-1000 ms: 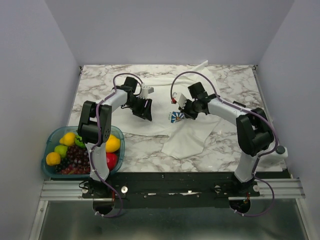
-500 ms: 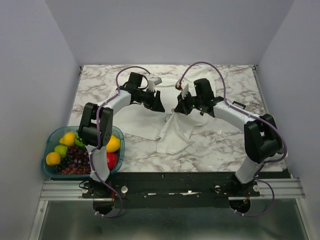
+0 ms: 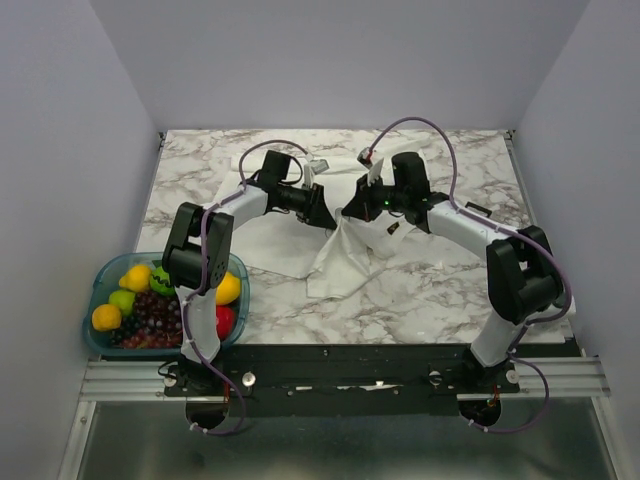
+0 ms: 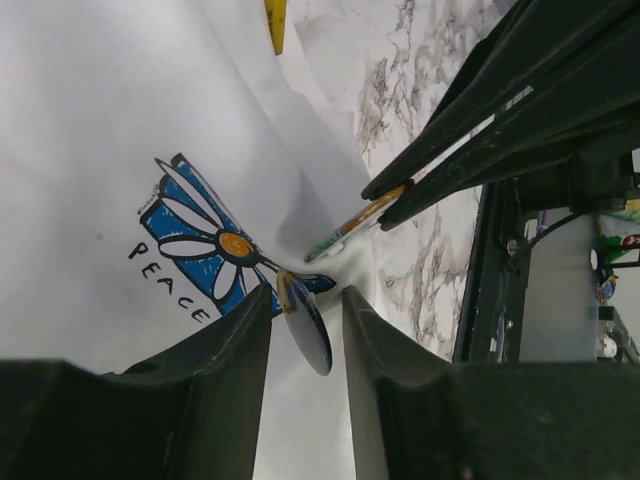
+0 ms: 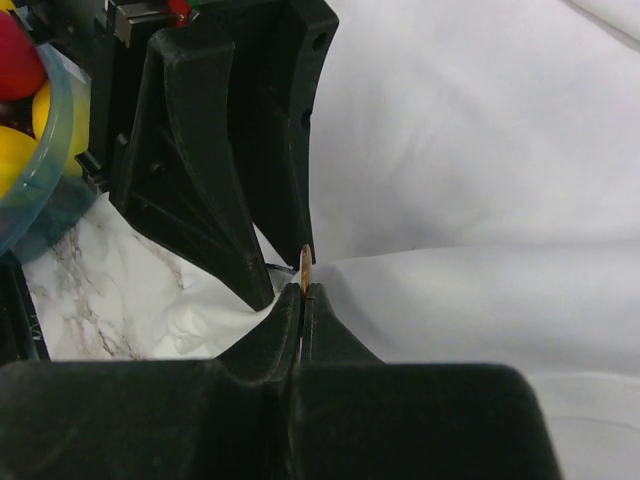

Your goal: Remove the brooch from the garment

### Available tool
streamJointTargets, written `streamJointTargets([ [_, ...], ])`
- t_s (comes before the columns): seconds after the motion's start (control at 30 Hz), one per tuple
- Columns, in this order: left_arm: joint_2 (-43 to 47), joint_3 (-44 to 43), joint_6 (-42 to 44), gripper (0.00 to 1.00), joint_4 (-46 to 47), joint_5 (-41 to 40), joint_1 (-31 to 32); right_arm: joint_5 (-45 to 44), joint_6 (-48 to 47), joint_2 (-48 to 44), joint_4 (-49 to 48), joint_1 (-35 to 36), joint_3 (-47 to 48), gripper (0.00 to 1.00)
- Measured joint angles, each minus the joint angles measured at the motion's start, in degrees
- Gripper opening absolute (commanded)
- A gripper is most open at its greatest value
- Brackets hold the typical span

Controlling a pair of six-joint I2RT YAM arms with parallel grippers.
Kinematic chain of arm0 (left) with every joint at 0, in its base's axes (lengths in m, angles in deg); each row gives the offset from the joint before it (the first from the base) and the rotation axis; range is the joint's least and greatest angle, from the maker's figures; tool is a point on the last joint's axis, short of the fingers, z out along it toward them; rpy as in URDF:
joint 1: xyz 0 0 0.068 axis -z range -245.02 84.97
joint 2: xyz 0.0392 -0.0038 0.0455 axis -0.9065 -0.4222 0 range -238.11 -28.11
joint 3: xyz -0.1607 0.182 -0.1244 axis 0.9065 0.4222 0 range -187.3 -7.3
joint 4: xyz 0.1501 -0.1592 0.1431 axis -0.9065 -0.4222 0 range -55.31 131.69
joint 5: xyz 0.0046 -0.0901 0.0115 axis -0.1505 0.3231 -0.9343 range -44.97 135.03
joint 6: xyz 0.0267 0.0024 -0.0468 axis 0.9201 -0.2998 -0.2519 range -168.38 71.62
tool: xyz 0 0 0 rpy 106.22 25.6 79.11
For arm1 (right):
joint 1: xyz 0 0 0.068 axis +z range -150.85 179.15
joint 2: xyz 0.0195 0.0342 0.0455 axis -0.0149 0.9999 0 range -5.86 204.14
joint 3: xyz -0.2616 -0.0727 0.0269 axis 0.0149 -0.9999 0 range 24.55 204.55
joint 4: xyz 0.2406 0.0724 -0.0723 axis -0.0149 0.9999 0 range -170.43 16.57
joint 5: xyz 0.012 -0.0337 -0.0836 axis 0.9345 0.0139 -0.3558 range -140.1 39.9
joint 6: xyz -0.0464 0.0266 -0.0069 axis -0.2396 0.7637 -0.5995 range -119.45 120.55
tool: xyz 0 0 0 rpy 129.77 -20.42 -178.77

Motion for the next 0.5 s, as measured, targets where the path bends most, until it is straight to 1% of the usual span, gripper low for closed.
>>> streamJointTargets([
  [0.1,-0.2,0.0,-0.2,0.19,0.2,1.5,0.4,1.5,1.2,1.1,-0.6,-0.5,0.0,0.01],
  [0.13,-0.2,0.0,-0.2,0.19,0.3,1.9,0.5,2.1,1.6,1.5,-0.8,-0.7,0.0,0.01],
  [0.17,-0.2,0.0,-0.1,0.22,0.3,2.3,0.6,2.8,1.9,2.0,-0.9,-0.8,0.2,0.01],
  [0.2,-0.2,0.0,0.1,0.34,0.3,2.5,0.6,3.4,2.0,2.3,-0.9,-1.0,0.3,0.01],
  [0.23,-0.2,0.0,0.7,0.43,-0.1,2.8,0.6,4.1,2.2,2.7,-0.9,-1.2,0.5,0.01],
  [0.3,-0.2,-0.2,2.5,0.55,-1.6,3.0,0.6,5.8,2.5,3.6,-0.9,-1.8,1.3,0.01],
  [0.4,0.1,-1.4,8.1,0.57,-6.8,2.2,0.6,8.4,2.4,4.4,-0.9,-2.6,2.3,0.01],
  [0.5,1.6,-1.4,13.0,0.56,-10.8,0.9,0.5,11.7,1.3,4.7,-0.9,-3.1,2.4,0.01],
])
